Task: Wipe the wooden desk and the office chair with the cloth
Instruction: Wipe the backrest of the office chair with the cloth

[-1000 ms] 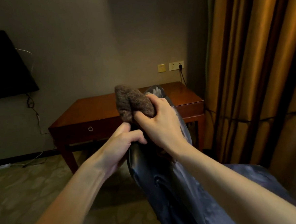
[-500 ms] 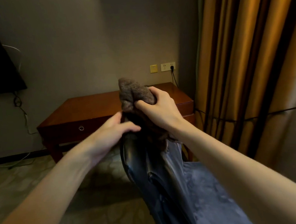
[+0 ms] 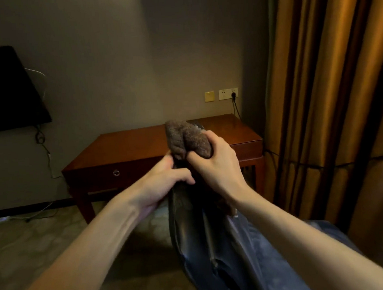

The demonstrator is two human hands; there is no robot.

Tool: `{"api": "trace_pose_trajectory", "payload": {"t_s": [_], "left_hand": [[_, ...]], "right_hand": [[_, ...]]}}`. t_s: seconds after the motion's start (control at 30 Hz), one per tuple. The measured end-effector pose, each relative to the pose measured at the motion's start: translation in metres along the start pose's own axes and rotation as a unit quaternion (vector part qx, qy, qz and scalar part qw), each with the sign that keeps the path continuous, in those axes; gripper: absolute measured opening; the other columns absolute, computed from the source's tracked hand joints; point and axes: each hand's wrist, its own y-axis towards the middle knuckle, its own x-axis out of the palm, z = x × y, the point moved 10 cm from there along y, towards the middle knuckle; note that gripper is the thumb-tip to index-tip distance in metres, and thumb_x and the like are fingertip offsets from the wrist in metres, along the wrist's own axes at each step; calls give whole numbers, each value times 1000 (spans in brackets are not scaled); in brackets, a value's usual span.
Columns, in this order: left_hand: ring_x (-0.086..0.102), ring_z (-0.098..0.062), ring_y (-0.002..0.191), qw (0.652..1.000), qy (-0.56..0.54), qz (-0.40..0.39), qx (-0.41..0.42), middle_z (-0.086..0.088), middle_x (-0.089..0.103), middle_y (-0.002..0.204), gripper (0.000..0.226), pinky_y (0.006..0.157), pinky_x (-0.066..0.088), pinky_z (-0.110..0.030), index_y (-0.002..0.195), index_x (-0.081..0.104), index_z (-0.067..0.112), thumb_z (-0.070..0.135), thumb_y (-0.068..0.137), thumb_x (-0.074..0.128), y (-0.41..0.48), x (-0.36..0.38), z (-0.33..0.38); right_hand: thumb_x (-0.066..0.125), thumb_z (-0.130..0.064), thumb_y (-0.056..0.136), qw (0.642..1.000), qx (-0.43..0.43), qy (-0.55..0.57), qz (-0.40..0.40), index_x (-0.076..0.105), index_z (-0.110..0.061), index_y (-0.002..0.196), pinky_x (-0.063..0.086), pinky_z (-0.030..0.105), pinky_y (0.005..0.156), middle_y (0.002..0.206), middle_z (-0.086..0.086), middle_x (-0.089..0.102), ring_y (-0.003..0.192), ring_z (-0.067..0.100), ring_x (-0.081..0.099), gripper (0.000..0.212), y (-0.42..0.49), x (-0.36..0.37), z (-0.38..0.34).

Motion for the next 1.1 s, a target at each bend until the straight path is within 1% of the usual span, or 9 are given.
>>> {"api": "trace_pose_trajectory", "payload": {"t_s": [0.17, 0.37, 0.53, 0.63, 0.7, 0.77, 0.9, 1.0, 1.1], "left_hand": [[66, -19, 118, 997, 76, -24, 7, 2, 70, 126, 85, 99, 55, -42, 142, 45, 47, 21, 65, 72, -17, 7, -1], [66, -8, 114, 994, 103, -37, -23, 15, 68, 123, 69, 91, 57, -26, 133, 41, 52, 27, 78, 76, -22, 13, 5], [69, -24, 115, 996, 69, 39, -34, -7, 75, 117, 88, 110, 48, -48, 138, 53, 24, 33, 55, 80, 9, -6, 13], [64, -28, 120, 994, 76, 51, -64, -8, 71, 121, 56, 113, 44, -51, 124, 62, 27, 31, 70, 73, 31, -12, 14], [64, -31, 121, 993, 91, 28, -74, -7, 70, 125, 57, 111, 45, -55, 118, 62, 32, 40, 64, 77, 45, -8, 11], [65, -32, 119, 996, 55, 32, -64, -10, 70, 128, 73, 108, 47, -53, 128, 61, 27, 40, 60, 85, 57, -13, 3], [69, -29, 117, 998, 18, 45, -29, -9, 74, 123, 48, 105, 51, -50, 131, 67, 20, 40, 87, 68, 51, -16, 1], [71, -34, 108, 998, -19, 59, -10, -17, 74, 116, 33, 101, 54, -51, 132, 64, 11, 14, 101, 54, 52, -16, -3], [72, -33, 96, 997, -34, 62, 6, -19, 75, 106, 52, 96, 54, -47, 128, 64, 13, 6, 77, 58, 52, -13, 0]], "right_hand": [[60, -51, 85, 994, 59, -91, 25, 55, -34, 125, 55, 48, 90, 119, 5, 61, 109, 30, 61, 44, 61, 14, 31], [65, -45, 84, 992, 88, -91, -26, 61, -25, 114, 56, 49, 92, 111, 2, 67, 104, 28, 65, 36, 85, -3, 35], [64, -46, 95, 982, 88, 161, 42, 63, -31, 112, 55, 40, 97, 109, -6, 70, 104, 14, 67, 22, 35, -62, 15], [61, -46, 101, 955, 84, 274, 80, 55, -41, 113, 55, 36, 98, 118, -8, 67, 110, 8, 66, 14, -5, -75, 2], [63, -44, 99, 954, 68, 277, 91, 55, -37, 122, 56, 34, 98, 119, -9, 67, 109, 5, 66, 25, -21, -74, -4], [68, -41, 96, 953, 71, 292, 36, 51, -36, 134, 56, 30, 98, 121, -13, 67, 108, -1, 66, 42, -31, -51, -2], [77, -28, 91, 967, 59, 228, -92, 44, -61, 119, 51, 19, 94, 112, -34, 63, 108, -12, 60, 55, -36, -2, 0], [74, -18, 85, 976, 64, 207, -26, 56, -46, 120, 56, 39, 98, 109, -18, 67, 104, 1, 64, 48, -10, -4, 7], [70, -11, 85, 967, 92, 236, 12, 63, -23, 117, 56, 47, 97, 104, -3, 71, 99, 13, 68, 34, 21, -3, 15]]}}
